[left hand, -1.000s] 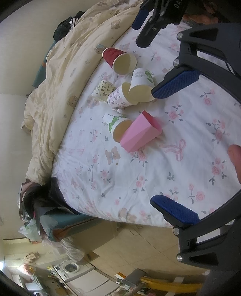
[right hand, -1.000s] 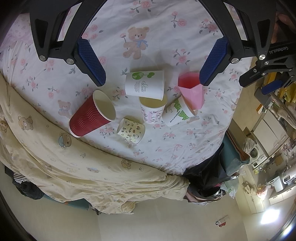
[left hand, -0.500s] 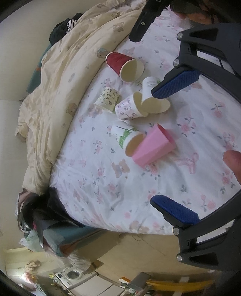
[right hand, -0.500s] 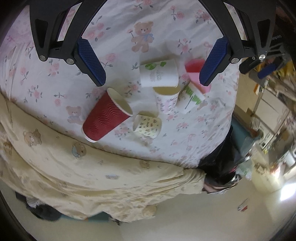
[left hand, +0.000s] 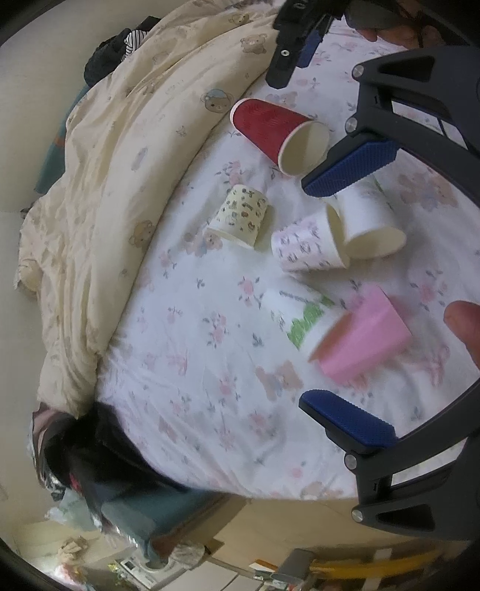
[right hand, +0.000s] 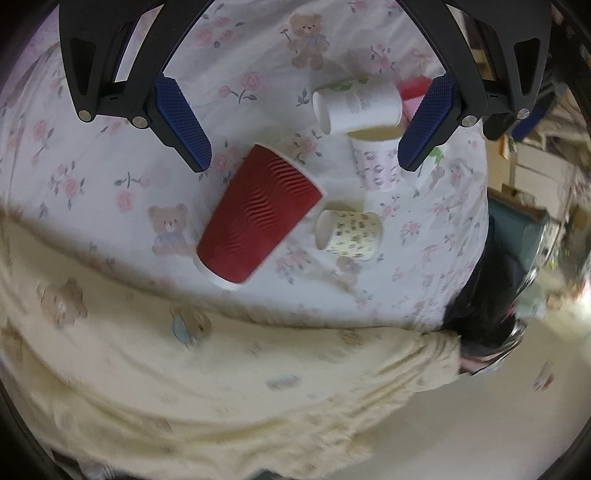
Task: Flip cup upside down
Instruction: 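Move the right gripper to the red wavy cup and close around it, then lift the red cup with the right gripper and swing it upright, then grasp the red cup with the left gripper while the right gripper releases it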
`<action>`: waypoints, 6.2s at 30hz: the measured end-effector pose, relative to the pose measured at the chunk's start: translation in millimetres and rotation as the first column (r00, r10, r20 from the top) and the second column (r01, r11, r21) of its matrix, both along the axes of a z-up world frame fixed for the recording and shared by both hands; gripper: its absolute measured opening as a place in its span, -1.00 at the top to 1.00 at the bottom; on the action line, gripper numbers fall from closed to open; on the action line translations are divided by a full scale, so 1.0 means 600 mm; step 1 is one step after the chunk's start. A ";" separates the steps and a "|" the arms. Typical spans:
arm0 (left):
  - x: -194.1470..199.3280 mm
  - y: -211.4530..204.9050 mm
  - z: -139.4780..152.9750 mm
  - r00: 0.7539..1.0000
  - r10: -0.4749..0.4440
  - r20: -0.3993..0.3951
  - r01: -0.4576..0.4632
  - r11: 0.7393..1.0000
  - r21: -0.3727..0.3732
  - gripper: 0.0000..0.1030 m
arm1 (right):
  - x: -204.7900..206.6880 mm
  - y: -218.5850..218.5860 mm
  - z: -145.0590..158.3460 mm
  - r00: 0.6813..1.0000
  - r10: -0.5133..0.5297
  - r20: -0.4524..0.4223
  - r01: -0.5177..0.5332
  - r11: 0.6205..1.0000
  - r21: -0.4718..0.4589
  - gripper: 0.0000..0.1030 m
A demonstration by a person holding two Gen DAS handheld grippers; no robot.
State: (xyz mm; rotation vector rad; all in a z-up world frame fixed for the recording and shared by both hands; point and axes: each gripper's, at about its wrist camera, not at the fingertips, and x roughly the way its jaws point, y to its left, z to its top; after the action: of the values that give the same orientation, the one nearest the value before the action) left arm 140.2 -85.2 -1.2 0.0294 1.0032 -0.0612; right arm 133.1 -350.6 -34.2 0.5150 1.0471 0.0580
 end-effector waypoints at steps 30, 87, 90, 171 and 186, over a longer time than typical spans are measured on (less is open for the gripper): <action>0.087 -0.057 -0.067 0.995 -0.015 -0.102 0.021 0.998 0.063 -1.00 | 0.110 -0.064 -0.154 0.957 -0.038 -0.287 0.109 0.966 0.234 -0.53; -0.244 0.212 -0.052 0.971 0.196 -0.134 -0.195 0.981 0.020 -1.00 | -0.153 0.286 -0.120 0.778 0.567 -0.270 -0.548 0.823 0.149 -0.53; -0.239 0.217 -0.056 0.968 0.208 -0.137 -0.209 0.978 0.012 -1.00 | -0.150 0.290 -0.135 0.779 0.563 -0.276 -0.542 0.826 0.156 -0.53; -0.077 0.015 -0.255 0.714 0.074 -0.696 -0.186 0.979 -0.086 -0.41 | -0.176 0.076 -0.030 0.982 0.177 -0.063 -0.172 0.983 0.069 -0.95; -0.102 0.016 -0.141 0.816 0.005 -0.578 -0.128 0.977 -0.172 -0.25 | -0.178 0.078 -0.033 0.982 0.176 -0.075 -0.173 0.984 0.040 -0.95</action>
State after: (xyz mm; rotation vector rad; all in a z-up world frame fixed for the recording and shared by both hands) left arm 79.0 -75.7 -86.0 -0.2274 1.6042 -0.1129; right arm 26.1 -303.6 -53.7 0.4576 1.1681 0.2125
